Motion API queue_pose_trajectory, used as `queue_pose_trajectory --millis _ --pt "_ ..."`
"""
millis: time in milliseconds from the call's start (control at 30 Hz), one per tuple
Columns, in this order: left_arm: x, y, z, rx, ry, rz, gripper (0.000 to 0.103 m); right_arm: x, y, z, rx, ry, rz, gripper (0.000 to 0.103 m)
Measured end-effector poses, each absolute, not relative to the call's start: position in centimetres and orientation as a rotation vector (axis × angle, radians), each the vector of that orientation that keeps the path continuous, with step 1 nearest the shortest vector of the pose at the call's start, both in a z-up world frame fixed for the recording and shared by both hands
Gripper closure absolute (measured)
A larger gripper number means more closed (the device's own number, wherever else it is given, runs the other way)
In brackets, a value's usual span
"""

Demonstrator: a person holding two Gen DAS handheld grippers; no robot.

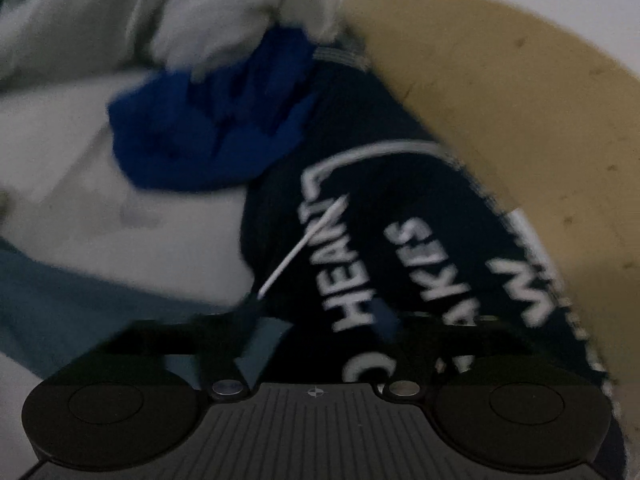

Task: Fold clothes

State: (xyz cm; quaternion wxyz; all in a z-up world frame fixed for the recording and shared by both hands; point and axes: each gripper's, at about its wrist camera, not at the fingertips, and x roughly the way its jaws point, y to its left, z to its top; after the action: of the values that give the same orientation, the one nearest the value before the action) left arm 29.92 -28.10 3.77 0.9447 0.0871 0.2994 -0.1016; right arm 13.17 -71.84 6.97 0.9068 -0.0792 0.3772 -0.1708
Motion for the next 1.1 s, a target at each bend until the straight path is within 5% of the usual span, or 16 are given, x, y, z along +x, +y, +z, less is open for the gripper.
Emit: queue_pose_trajectory --millis 167,500,767,933,1100 --pt "26.5 -22.7 10.1 0.045 0.511 -0.186 0.0 5.8 -69.5 12.1 -0.147 0.706 -0.301 0.011" --pt "10.0 -6.4 23.7 -0.221 0.357 -0.115 0.0 -13.1 -60.0 25.6 -0.232 0.497 -0.142 0.001" --pt "-4.4 3.6 29.8 -0.283 0.32 -0.084 0.0 -22.8 -51.5 32.8 -0.387 0.363 0.026 0.0" --pt "-9.7 7.3 30.1 -0.263 0.34 -0.054 0.0 -24.2 -45.0 32.9 -0.426 0.291 0.228 0.0" --pt "-12.0 8.8 25.9 -0.177 0.442 -0.057 0.0 -21.0 -35.7 26.2 -0.39 0.359 0.466 0.0"
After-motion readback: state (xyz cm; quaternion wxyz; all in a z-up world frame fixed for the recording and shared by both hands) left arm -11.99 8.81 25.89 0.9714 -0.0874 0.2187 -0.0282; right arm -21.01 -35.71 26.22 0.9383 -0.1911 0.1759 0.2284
